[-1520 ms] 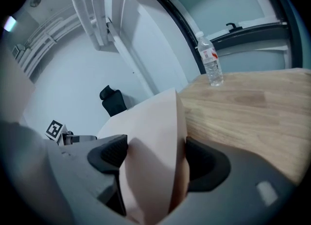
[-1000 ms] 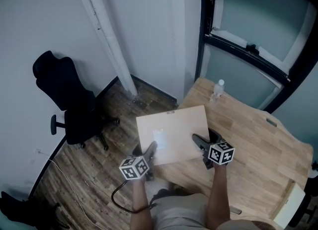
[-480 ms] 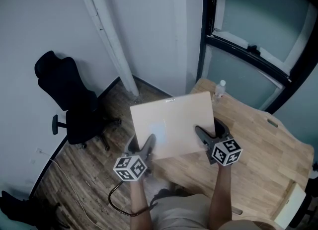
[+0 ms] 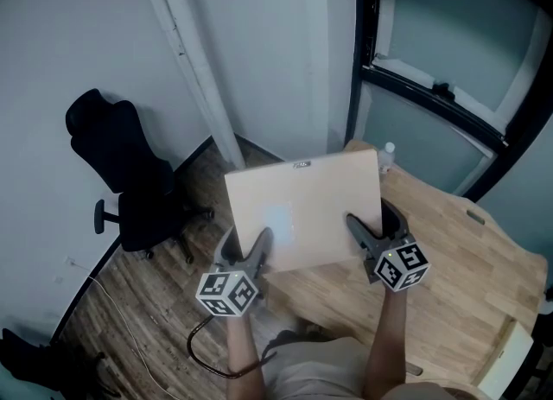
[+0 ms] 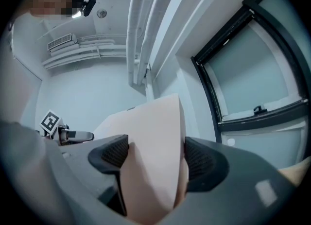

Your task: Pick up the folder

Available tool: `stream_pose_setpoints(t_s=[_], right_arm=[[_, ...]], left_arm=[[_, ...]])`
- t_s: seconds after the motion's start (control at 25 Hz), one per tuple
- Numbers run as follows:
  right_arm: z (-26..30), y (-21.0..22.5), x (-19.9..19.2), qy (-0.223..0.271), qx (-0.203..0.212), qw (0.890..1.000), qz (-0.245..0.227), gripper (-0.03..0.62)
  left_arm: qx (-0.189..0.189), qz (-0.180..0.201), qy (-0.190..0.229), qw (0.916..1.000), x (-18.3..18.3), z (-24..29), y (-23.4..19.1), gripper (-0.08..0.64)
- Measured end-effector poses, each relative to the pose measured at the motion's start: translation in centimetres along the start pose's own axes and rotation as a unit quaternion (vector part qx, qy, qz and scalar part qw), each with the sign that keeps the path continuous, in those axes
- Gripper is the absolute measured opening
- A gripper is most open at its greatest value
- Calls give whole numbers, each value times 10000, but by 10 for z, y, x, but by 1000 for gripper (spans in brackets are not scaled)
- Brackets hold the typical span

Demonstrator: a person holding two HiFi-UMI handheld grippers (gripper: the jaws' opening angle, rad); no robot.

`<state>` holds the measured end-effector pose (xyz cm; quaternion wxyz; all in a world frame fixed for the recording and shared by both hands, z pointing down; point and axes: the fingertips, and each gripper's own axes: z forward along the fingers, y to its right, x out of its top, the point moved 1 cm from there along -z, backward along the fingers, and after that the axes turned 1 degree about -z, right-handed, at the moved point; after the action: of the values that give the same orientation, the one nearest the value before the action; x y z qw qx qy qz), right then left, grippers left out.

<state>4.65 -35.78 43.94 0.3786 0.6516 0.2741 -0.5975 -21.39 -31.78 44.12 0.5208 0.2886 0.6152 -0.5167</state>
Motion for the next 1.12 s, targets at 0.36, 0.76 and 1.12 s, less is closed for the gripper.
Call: stream_pose_setpoints(t_s=[0.36, 0.76, 1.12], right_arm=[[0, -4, 19, 279, -31, 9995, -152, 362], [-5, -3, 28, 392, -39, 9990, -218, 359], [0, -8, 20, 169, 107, 9992, -354, 360]], left_arm=[[-101, 104, 187, 9997, 21, -3, 6, 330], [-115, 184, 255, 9994, 26, -3, 13, 330], [28, -27, 221, 9997, 11, -9, 3, 330]])
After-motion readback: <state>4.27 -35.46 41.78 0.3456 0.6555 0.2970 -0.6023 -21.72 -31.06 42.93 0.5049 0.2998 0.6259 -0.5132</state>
